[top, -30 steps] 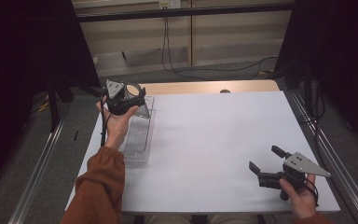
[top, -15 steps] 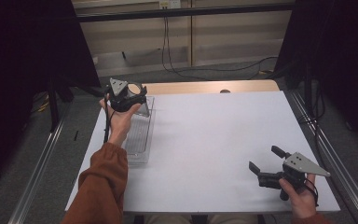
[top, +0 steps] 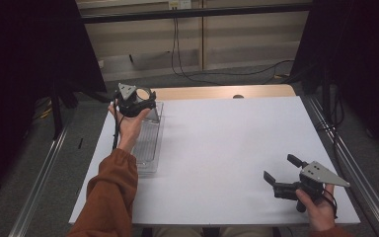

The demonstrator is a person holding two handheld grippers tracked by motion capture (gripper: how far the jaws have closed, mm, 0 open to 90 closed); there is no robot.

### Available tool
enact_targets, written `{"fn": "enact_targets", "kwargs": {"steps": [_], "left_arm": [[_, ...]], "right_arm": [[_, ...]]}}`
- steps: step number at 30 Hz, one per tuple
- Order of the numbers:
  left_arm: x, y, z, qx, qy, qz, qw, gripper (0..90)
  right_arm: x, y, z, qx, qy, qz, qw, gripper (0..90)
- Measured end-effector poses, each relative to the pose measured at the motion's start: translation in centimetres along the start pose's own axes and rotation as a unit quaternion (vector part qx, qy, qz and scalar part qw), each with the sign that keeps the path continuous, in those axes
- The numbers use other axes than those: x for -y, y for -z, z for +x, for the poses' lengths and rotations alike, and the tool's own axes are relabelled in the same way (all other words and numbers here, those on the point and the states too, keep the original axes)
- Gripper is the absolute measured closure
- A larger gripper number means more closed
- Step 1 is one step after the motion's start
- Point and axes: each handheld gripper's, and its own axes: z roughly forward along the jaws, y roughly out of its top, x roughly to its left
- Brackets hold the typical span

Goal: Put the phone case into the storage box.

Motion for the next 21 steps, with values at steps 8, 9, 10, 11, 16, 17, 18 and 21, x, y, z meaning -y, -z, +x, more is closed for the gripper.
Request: {"fn": "enact_targets", "kwargs": {"steps": [8,9,10,11,16,17,18,21], "left_arm": [[0.0,-0.6,-0.3,-0.008,-0.009,0.001,0.9999,11.8],[0.0,-0.6,-0.2,-0.008,-0.007,0.0,0.9999,11.8],[-0.1,-0.7,-0.2,-0.008,-0.006,0.0,1.0,11.8],[-0.1,-0.8,-0.1,-0.005,-0.007,-0.002,1.0,11.8],[-0.1,-1.2,-0.2,-0.006,-0.004,0.0,1.0,11.8],[0.0,-1.3,-0.2,-0.001,-0.002,0.0,1.0,11.8],[0.0,-1.4,-0.2,-0.002,-0.003,-0.001,1.0,11.8],[0.1,-1.7,-0.1,-0.004,-0.006,0.002,1.0,11.8]], "right_arm": [[0.0,0.0,0.0,0.0,-0.004,0.002,1.0,0.0],[0.0,0.0,0.0,-0.001,-0.003,0.003,1.0,0.0],[0.0,0.0,0.0,0.0,-0.002,0.002,1.0,0.0],[0.0,0.0,0.0,0.0,-0.001,0.002,1.0,0.0],[0.0,0.0,0.0,-0.001,-0.003,0.002,1.0,0.0],[0.1,0.0,-0.1,-0.001,-0.002,0.002,1.0,0.0],[0.1,0.0,0.0,-0.002,-0.003,0.003,1.0,0.0],[0.1,0.0,-0.1,0.0,-0.003,0.002,1.0,0.0]]}}
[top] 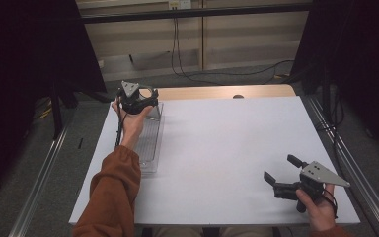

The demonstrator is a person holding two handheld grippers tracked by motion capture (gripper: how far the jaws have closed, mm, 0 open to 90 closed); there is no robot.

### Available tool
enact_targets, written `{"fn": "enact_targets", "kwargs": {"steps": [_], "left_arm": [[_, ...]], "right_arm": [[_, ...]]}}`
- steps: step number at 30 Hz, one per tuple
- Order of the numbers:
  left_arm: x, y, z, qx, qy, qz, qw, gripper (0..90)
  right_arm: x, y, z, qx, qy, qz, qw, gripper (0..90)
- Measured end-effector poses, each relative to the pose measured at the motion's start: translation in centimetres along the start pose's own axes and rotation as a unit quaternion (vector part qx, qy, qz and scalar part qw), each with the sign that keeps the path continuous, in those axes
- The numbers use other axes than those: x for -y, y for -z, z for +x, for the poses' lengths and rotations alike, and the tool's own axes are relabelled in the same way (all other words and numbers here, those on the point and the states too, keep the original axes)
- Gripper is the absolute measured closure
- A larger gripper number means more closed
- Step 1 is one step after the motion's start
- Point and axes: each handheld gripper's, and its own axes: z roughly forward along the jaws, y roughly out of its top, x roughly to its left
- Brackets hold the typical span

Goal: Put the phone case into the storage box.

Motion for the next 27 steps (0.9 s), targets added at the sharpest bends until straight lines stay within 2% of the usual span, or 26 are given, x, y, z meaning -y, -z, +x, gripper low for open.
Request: {"fn": "enact_targets", "kwargs": {"steps": [3,9,12,16,18,23,27], "left_arm": [[0.2,-0.2,0.1,-0.001,0.008,-0.001,1.0,11.7],[0.3,-0.4,0.1,0.005,0.008,-0.007,0.9999,11.5],[0.3,-0.5,0.1,0.004,0.001,-0.006,1.0,11.5],[0.2,-0.6,0.1,-0.004,0.012,-0.002,0.9999,11.3],[0.1,-0.8,0.3,0.005,0.006,-0.001,1.0,11.0],[-0.1,-1.0,0.2,-0.002,0.002,0.009,1.0,10.6],[-0.1,-1.4,0.2,0.004,0.0,0.003,1.0,10.1]], "right_arm": [[0.0,0.0,0.0,0.0,-0.002,0.0,1.0,0.0],[0.1,0.1,0.0,-0.004,0.0,0.003,1.0,0.0],[0.1,0.0,0.1,-0.003,0.001,0.002,1.0,0.0],[0.1,0.0,0.1,-0.003,0.0,0.002,1.0,0.0],[0.1,0.0,0.0,-0.003,0.001,0.002,1.0,0.0],[0.1,0.0,0.1,-0.006,0.001,0.005,1.0,0.0],[0.1,0.0,0.1,-0.006,0.001,0.004,1.0,0.0]]}}
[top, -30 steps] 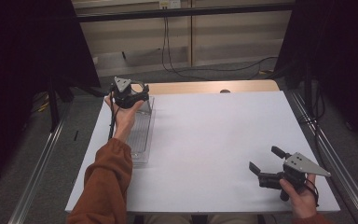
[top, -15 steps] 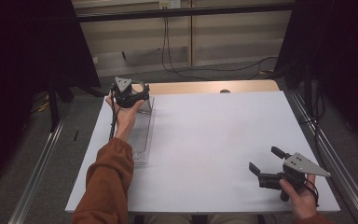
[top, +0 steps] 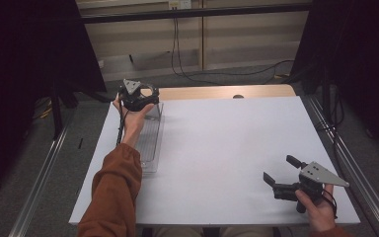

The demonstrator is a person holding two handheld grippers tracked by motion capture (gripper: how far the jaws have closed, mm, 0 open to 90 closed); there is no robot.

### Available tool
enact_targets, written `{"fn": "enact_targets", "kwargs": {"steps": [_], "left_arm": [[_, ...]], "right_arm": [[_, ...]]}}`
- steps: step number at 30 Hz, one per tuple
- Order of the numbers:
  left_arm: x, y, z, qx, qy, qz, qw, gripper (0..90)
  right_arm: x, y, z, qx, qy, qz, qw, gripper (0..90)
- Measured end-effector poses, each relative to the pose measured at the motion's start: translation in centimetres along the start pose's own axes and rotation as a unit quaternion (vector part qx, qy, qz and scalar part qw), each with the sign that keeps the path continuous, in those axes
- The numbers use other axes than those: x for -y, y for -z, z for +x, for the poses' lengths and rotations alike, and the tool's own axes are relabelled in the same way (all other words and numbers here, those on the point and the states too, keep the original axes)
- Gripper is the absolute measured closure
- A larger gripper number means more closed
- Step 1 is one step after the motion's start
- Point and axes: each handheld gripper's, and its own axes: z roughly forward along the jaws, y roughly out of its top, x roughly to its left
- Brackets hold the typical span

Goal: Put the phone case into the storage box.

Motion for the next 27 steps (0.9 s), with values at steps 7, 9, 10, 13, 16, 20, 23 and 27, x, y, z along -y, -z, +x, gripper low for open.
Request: {"fn": "enact_targets", "kwargs": {"steps": [7,9,10,13,16,20,23,27], "left_arm": [[-0.1,-0.7,-0.1,-0.008,0.004,0.004,1.0,9.7],[-0.2,-1.0,-0.1,-0.007,0.001,0.007,0.9999,9.7],[-0.2,-1.0,-0.1,-0.007,0.001,0.007,0.9999,9.7],[-0.3,-1.2,-0.2,-0.013,-0.002,0.008,0.9999,9.8],[-0.3,-1.4,-0.3,-0.006,-0.006,0.01,0.9999,10.4],[-0.3,-1.7,-0.2,-0.001,-0.002,0.007,1.0,10.6],[-0.3,-1.7,-0.2,-0.003,0.001,0.008,1.0,10.6],[-0.2,-1.8,-0.1,0.004,0.011,0.013,0.9998,9.8]], "right_arm": [[0.0,0.0,0.0,-0.002,0.001,-0.002,1.0,0.0],[0.0,0.0,0.0,-0.003,-0.001,-0.001,1.0,0.0],[0.0,0.0,0.0,-0.003,-0.001,-0.001,1.0,0.0],[0.1,0.0,-0.1,-0.004,0.001,0.0,1.0,0.0],[0.1,0.0,0.0,-0.006,0.001,-0.001,1.0,0.0],[0.0,0.0,0.0,-0.006,0.0,-0.001,1.0,0.0],[0.1,0.0,-0.1,-0.008,0.001,0.001,1.0,0.0],[0.1,0.1,-0.1,-0.006,0.0,0.0,1.0,0.0]]}}
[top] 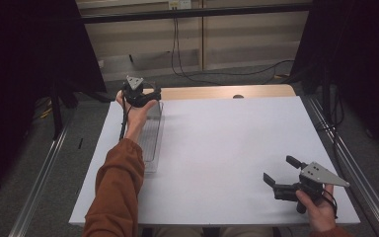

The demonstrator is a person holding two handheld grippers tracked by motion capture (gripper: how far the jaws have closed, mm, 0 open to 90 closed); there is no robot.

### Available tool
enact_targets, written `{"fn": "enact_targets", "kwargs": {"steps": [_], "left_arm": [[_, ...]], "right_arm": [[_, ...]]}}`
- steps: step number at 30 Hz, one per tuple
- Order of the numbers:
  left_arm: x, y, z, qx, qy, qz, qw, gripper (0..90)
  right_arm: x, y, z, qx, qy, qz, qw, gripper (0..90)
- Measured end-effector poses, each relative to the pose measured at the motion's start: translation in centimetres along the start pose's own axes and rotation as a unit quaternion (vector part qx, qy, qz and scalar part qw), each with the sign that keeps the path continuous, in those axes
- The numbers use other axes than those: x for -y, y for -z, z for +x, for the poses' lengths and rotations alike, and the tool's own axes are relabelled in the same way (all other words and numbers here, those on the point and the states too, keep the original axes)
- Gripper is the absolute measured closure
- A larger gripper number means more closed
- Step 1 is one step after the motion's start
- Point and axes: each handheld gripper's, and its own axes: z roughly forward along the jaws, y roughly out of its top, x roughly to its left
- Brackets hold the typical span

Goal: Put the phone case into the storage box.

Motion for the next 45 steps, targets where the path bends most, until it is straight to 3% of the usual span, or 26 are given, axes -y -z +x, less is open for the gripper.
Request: {"fn": "enact_targets", "kwargs": {"steps": [5,20,25,28,32,34,35,38,45], "left_arm": [[0.1,-0.1,0.2,0.0,0.012,0.004,0.9999,6.9],[-0.3,0.8,0.1,0.014,0.013,0.013,0.9997,2.5],[-0.3,1.1,0.3,0.025,0.019,0.002,0.9995,2.3],[-0.3,1.5,0.5,0.021,0.011,0.003,0.9997,2.0],[-0.2,1.8,0.8,0.034,0.02,0.0,0.9992,2.0],[-0.1,2.0,1.0,0.042,0.014,-0.008,0.999,2.0],[-0.1,2.2,0.9,0.035,0.012,-0.006,0.9993,1.9],[0.1,2.5,1.1,0.046,0.019,-0.013,0.9987,1.3],[-0.1,3.5,1.5,0.042,0.022,-0.017,0.9987,1.3]], "right_arm": [[0.0,0.0,0.0,-0.001,0.0,0.0,1.0,0.0],[0.0,0.0,0.1,-0.005,0.003,0.003,1.0,0.0],[0.0,0.0,0.1,-0.005,0.002,0.003,1.0,0.0],[0.0,0.0,0.1,-0.005,0.002,0.002,1.0,0.0],[0.0,0.0,0.1,-0.005,0.002,0.002,1.0,0.0],[0.0,0.0,0.1,-0.005,0.003,0.003,1.0,0.0],[0.0,0.0,0.0,-0.004,0.004,0.002,1.0,0.0],[0.0,0.0,0.0,-0.002,0.002,0.001,1.0,0.0],[0.0,0.0,0.1,-0.003,0.001,0.001,1.0,0.0]]}}
